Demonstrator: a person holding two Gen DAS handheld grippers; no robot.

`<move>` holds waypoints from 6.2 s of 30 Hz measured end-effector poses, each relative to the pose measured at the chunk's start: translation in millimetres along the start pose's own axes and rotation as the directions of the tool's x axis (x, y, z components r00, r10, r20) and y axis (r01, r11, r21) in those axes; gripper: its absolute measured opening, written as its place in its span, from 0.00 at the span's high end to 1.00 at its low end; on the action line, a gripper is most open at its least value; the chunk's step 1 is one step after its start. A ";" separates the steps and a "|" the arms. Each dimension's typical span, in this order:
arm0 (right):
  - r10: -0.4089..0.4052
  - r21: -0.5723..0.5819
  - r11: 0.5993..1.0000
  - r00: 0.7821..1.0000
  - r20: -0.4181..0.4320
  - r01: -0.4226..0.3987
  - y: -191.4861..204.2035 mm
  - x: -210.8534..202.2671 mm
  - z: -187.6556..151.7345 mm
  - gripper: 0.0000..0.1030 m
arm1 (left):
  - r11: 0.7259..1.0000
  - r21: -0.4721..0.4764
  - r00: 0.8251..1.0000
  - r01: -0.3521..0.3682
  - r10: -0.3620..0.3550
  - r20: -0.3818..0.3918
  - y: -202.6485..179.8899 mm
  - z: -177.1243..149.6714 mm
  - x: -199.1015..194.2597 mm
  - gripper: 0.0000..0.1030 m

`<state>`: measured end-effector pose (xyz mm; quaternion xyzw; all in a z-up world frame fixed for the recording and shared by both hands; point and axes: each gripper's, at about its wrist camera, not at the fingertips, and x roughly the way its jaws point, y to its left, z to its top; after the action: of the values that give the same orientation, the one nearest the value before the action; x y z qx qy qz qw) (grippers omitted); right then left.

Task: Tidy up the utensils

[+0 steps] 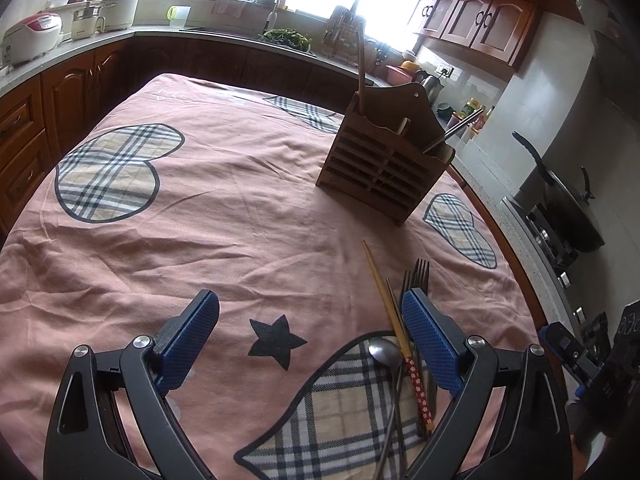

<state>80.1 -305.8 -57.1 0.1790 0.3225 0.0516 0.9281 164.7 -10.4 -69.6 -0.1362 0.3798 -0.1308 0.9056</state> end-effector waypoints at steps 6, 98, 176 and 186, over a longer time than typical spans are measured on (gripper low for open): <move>0.000 -0.018 1.000 1.000 -0.025 0.000 3.5 8.0 -3.8 0.05 | 1.000 0.002 1.000 0.001 -0.001 -0.021 -0.1 -0.7 6.9 0.08; 0.090 -0.213 0.973 0.996 0.018 -0.084 70.4 -7.2 62.2 0.96 | 0.961 0.219 0.982 0.171 -0.185 0.043 -21.7 37.8 -69.3 0.95; 0.030 -0.098 0.995 0.958 0.284 -0.003 40.3 105.2 207.5 0.96 | 0.973 0.221 0.771 -0.060 -0.096 0.630 -97.4 223.9 38.4 0.95; 0.029 -0.093 0.996 0.954 0.297 -0.001 36.8 109.9 214.2 0.97 | 0.982 0.184 0.771 -0.033 -0.092 0.630 -92.9 230.5 49.6 0.95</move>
<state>299.5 -312.3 48.5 0.1445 0.1747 0.0459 0.9729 352.7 -79.6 85.7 -0.0939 0.0354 -0.1257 0.9870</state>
